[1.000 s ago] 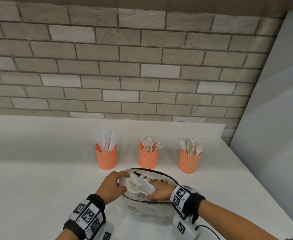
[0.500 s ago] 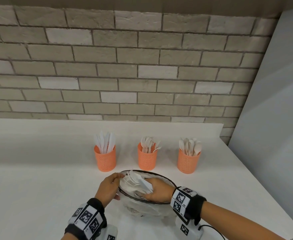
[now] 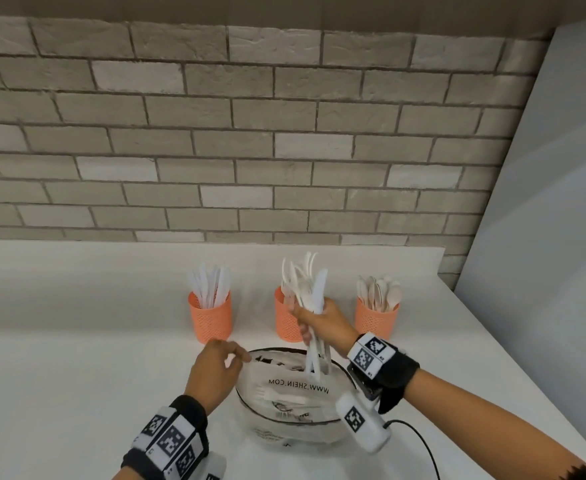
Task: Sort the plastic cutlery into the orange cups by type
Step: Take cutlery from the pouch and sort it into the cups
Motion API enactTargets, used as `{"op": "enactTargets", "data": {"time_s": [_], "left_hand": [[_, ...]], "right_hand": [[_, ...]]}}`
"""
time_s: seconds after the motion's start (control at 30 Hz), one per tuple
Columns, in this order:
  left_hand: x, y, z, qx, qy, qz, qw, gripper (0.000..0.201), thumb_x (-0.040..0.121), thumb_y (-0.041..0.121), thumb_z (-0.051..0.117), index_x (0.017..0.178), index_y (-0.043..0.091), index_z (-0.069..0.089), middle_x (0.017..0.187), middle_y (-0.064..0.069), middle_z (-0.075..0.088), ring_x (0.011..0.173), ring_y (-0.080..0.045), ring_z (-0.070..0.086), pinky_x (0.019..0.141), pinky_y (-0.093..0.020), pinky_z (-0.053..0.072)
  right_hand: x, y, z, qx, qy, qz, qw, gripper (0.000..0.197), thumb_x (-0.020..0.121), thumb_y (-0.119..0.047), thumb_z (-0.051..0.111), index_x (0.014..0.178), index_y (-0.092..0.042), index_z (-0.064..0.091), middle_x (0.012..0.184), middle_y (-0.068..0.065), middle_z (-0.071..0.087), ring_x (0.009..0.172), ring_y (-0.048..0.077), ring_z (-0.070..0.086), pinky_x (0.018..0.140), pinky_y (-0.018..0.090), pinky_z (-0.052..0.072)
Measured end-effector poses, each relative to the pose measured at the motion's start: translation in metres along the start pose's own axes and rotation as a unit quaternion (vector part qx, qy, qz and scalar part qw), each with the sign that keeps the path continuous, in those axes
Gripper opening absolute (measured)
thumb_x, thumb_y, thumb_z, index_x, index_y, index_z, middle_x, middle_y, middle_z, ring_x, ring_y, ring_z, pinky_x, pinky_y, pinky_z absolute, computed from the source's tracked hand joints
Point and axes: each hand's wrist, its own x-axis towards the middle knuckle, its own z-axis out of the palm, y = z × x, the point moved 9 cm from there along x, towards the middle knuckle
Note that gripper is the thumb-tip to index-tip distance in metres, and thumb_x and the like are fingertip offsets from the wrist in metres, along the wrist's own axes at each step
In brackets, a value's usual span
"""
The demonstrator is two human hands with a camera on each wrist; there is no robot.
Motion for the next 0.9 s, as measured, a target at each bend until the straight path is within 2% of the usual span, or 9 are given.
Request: {"op": "enactTargets", "data": {"time_s": [0.07,0.17,0.27,0.4,0.6,0.67,0.73,0.8,0.9], "left_hand": [[0.002,0.022,-0.018,-0.082,0.061,0.025,0.994,0.037,0.089,-0.002,0.05,0.071,0.03,0.058,0.095,0.0,0.061,0.088,-0.017,0.055,0.072,-0.018,0.044],[0.01,0.043,-0.014,-0.303,0.037,-0.015,0.952,0.026,0.095,0.001,0.041,0.085,0.016,0.06,0.088,-0.004,0.064,0.084,-0.02,0.059,0.067,-0.019,0.047],[0.013,0.052,0.022,-0.486,-0.071,-0.141,0.86,0.022,0.097,0.012,0.039,0.096,0.005,0.059,0.093,-0.012,0.065,0.087,-0.024,0.061,0.074,-0.029,0.049],[0.0,0.06,0.074,-0.574,-0.189,-0.273,0.749,0.036,0.099,0.029,0.033,0.097,0.0,0.054,0.095,-0.017,0.059,0.086,-0.028,0.057,0.078,-0.035,0.045],[-0.007,0.081,0.097,-0.679,-0.18,-0.321,0.635,0.046,0.101,0.033,0.027,0.09,-0.003,0.054,0.089,-0.021,0.058,0.083,-0.031,0.057,0.078,-0.04,0.053],[-0.007,0.091,0.096,-0.691,-0.175,-0.313,0.628,0.04,0.102,0.025,0.027,0.09,-0.002,0.055,0.085,-0.018,0.058,0.08,-0.028,0.057,0.056,-0.037,0.058],[-0.008,0.097,0.094,-0.672,-0.176,-0.308,0.65,0.035,0.101,0.016,0.027,0.091,-0.002,0.055,0.082,-0.017,0.058,0.076,-0.026,0.056,0.043,-0.033,0.056],[-0.01,0.095,0.097,-0.655,-0.183,-0.31,0.665,0.033,0.1,0.011,0.026,0.09,-0.003,0.055,0.081,-0.017,0.058,0.075,-0.027,0.056,0.041,-0.032,0.055],[-0.012,0.09,0.102,-0.645,-0.192,-0.319,0.667,0.03,0.099,0.009,0.027,0.095,-0.003,0.054,0.084,-0.019,0.057,0.077,-0.028,0.057,0.042,-0.034,0.056]], "right_hand": [[0.004,-0.014,-0.011,0.043,0.036,-0.002,0.998,0.012,0.089,-0.016,0.06,0.079,-0.011,0.058,0.049,-0.002,0.049,0.036,0.007,0.046,0.041,0.02,0.046],[0.01,-0.029,-0.024,0.141,0.089,-0.002,0.986,0.018,0.089,-0.014,0.061,0.074,-0.011,0.052,0.043,-0.003,0.047,0.034,0.009,0.042,0.04,0.022,0.043],[0.01,-0.045,-0.028,0.203,0.117,-0.012,0.972,0.022,0.089,-0.013,0.06,0.071,-0.012,0.048,0.043,-0.002,0.046,0.034,0.01,0.042,0.04,0.021,0.042],[0.006,-0.056,-0.024,0.229,0.144,-0.04,0.962,0.023,0.089,-0.01,0.06,0.07,-0.011,0.048,0.041,-0.002,0.046,0.031,0.009,0.043,0.038,0.019,0.042],[-0.006,-0.056,-0.016,0.2,0.187,-0.081,0.958,0.009,0.089,-0.004,0.058,0.082,-0.004,0.052,0.048,0.004,0.045,0.032,0.008,0.044,0.038,0.018,0.043],[-0.01,-0.05,-0.015,0.147,0.209,-0.095,0.962,0.008,0.086,0.0,0.058,0.087,-0.003,0.052,0.051,0.006,0.047,0.034,0.007,0.046,0.041,0.019,0.045],[-0.012,-0.041,-0.015,0.109,0.227,-0.101,0.962,0.011,0.082,0.004,0.06,0.084,-0.004,0.053,0.053,0.007,0.051,0.037,0.007,0.048,0.044,0.019,0.046],[-0.012,-0.031,-0.015,0.084,0.235,-0.095,0.964,0.014,0.078,0.006,0.063,0.079,-0.007,0.056,0.059,0.009,0.056,0.043,0.01,0.053,0.048,0.021,0.05],[-0.011,-0.02,-0.012,0.091,0.226,-0.085,0.966,0.014,0.076,0.005,0.066,0.087,0.0,0.059,0.065,0.011,0.06,0.048,0.014,0.057,0.049,0.023,0.052]]}}
